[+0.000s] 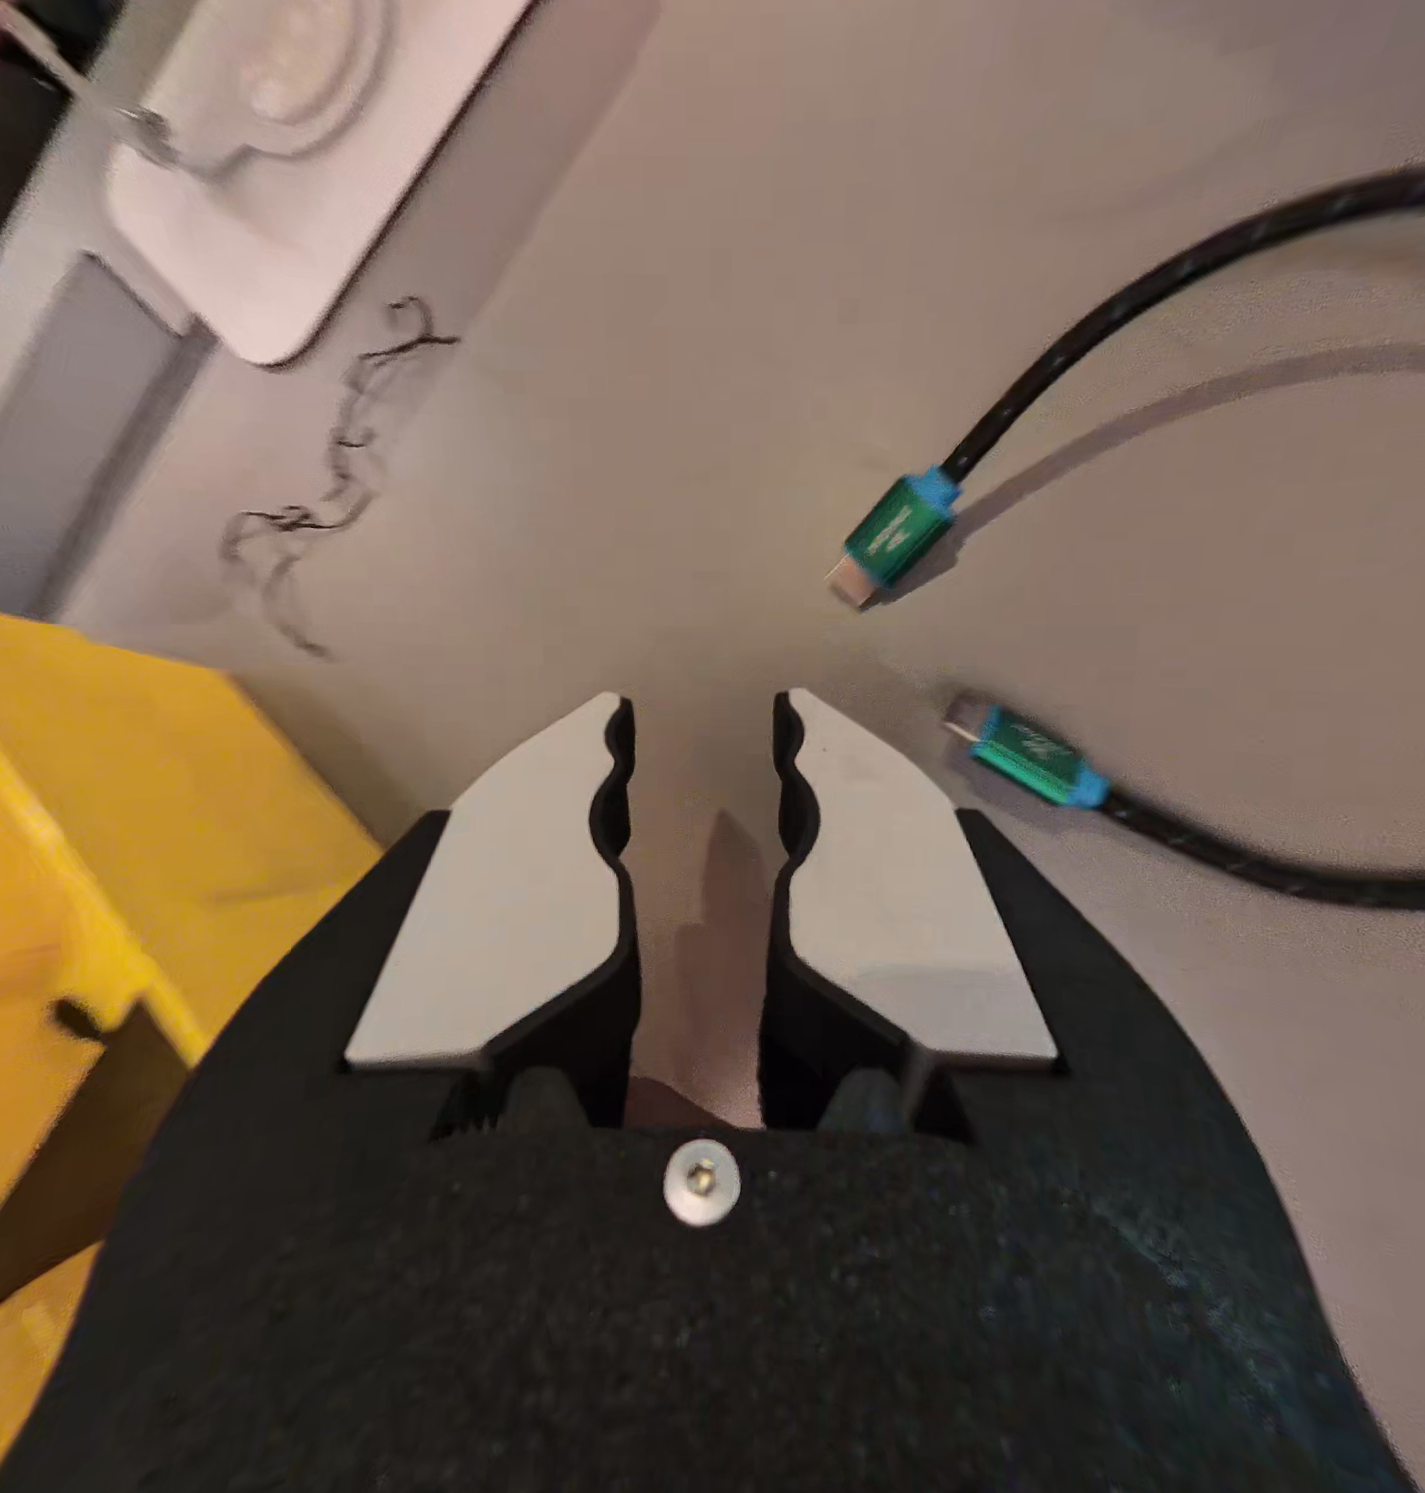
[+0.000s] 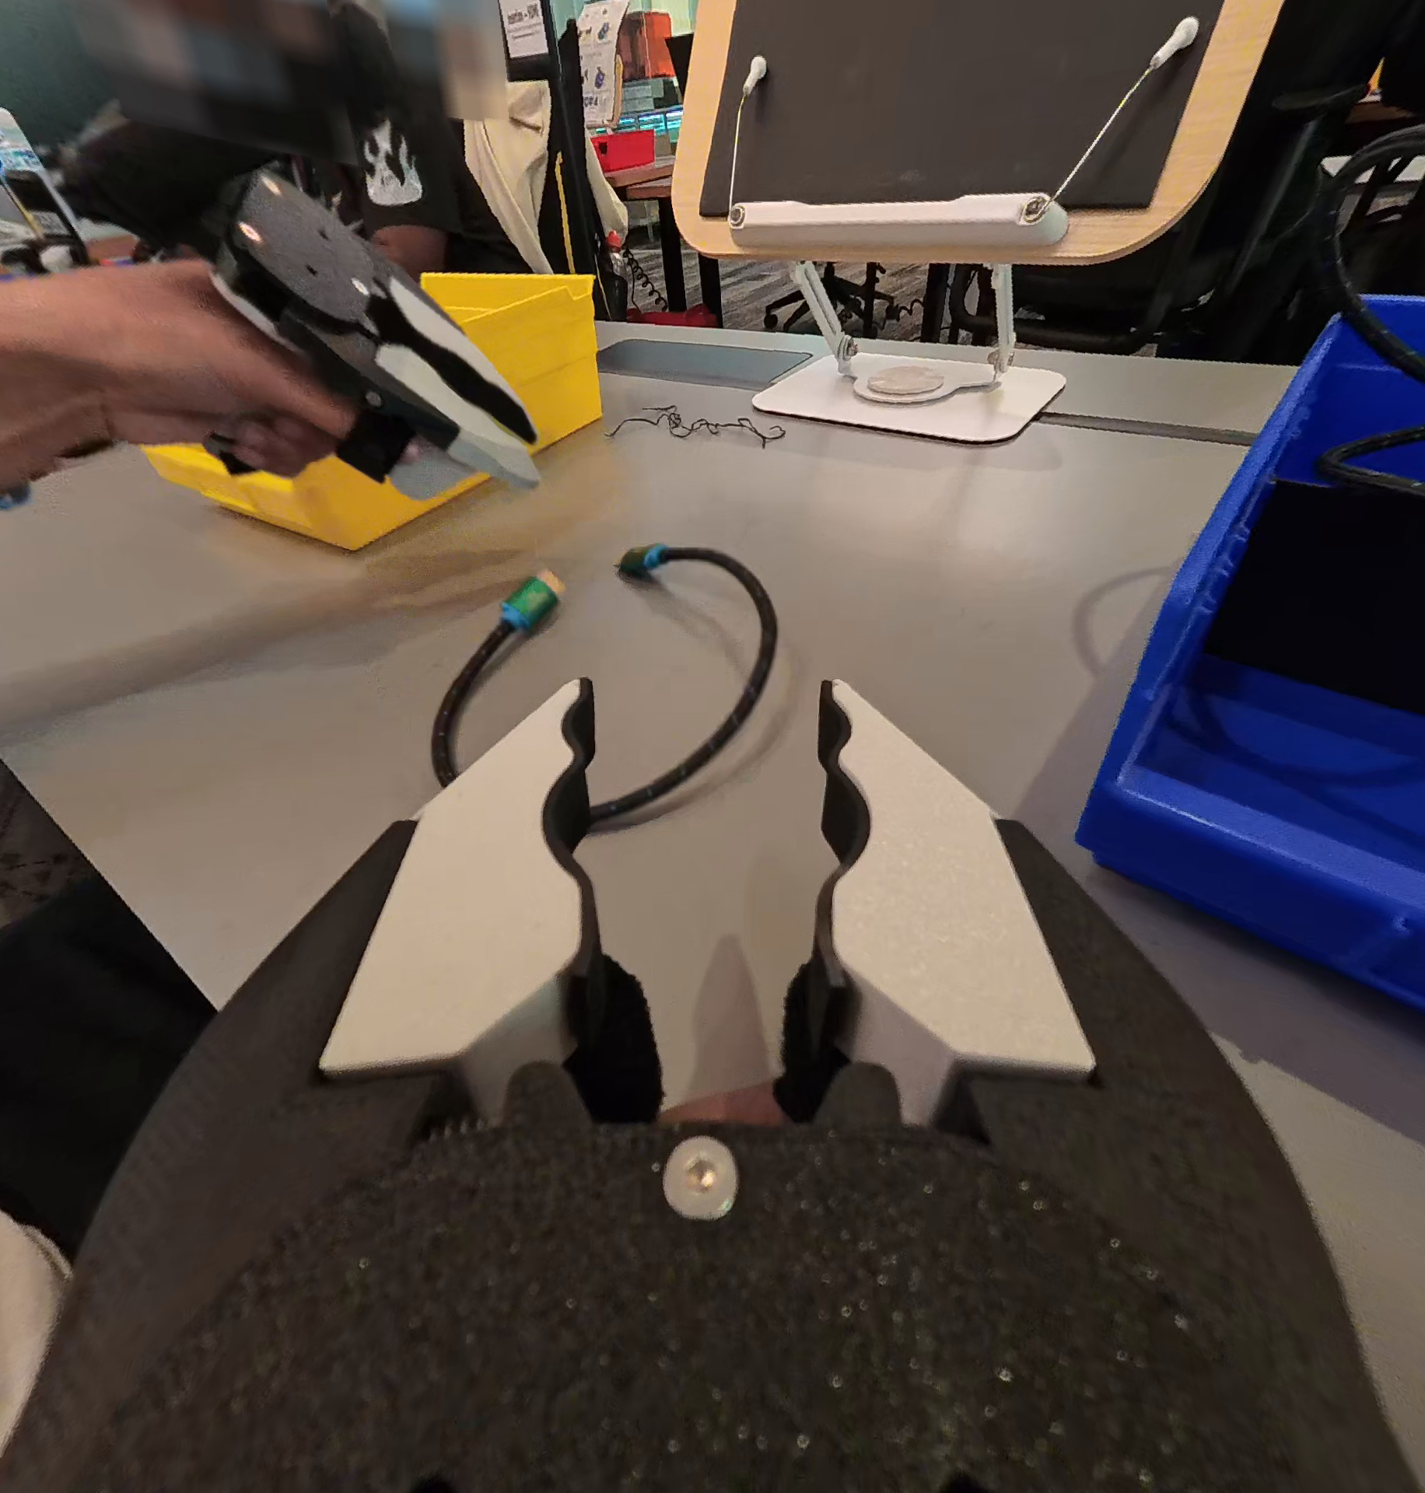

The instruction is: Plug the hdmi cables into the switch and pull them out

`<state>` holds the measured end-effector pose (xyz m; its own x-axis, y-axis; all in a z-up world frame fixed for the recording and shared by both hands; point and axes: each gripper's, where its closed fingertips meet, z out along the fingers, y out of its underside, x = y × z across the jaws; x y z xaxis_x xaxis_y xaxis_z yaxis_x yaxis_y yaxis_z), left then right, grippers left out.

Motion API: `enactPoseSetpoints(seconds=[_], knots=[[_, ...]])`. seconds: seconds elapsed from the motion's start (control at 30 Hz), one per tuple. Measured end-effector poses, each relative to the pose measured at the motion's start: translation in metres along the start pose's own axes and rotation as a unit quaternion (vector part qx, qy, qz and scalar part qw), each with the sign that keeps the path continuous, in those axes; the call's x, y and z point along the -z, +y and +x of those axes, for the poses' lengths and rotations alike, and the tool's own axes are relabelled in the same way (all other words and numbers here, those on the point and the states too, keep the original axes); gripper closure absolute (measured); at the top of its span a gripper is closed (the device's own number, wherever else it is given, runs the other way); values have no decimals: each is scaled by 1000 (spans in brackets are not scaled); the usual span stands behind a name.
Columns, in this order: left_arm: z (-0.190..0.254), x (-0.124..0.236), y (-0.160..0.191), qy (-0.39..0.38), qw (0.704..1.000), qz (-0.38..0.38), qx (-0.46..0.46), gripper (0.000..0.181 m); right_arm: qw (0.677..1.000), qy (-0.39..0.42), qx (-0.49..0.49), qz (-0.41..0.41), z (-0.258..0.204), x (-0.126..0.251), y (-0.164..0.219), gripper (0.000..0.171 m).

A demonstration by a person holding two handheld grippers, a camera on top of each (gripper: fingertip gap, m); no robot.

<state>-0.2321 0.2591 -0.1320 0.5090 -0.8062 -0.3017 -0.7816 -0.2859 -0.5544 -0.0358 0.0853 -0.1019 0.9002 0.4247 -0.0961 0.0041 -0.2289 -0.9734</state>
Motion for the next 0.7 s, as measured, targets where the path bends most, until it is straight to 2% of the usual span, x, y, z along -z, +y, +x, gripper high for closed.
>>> enactPoseSetpoints(seconds=[0.17,0.3,0.37,0.47,0.57,0.7], knots=[[-66,52,4,-41,999,28,14,149,1000,2,-4,3,1,2,-1,116],[-138,75,32,-16,999,-1,46,142,1000,-3,-16,6,2,4,-1,116],[-160,65,53,36,997,-51,44,133,1000,-9,-22,6,1,2,-2,116],[-201,33,82,51,989,-131,47,126,1000,-11,-24,-1,1,-3,0,116],[-210,-1,87,115,974,-167,105,122,1000,-14,-25,-4,1,-7,1,116],[-218,-37,88,127,960,-208,139,117,999,-14,-27,-11,2,-15,4,116]])
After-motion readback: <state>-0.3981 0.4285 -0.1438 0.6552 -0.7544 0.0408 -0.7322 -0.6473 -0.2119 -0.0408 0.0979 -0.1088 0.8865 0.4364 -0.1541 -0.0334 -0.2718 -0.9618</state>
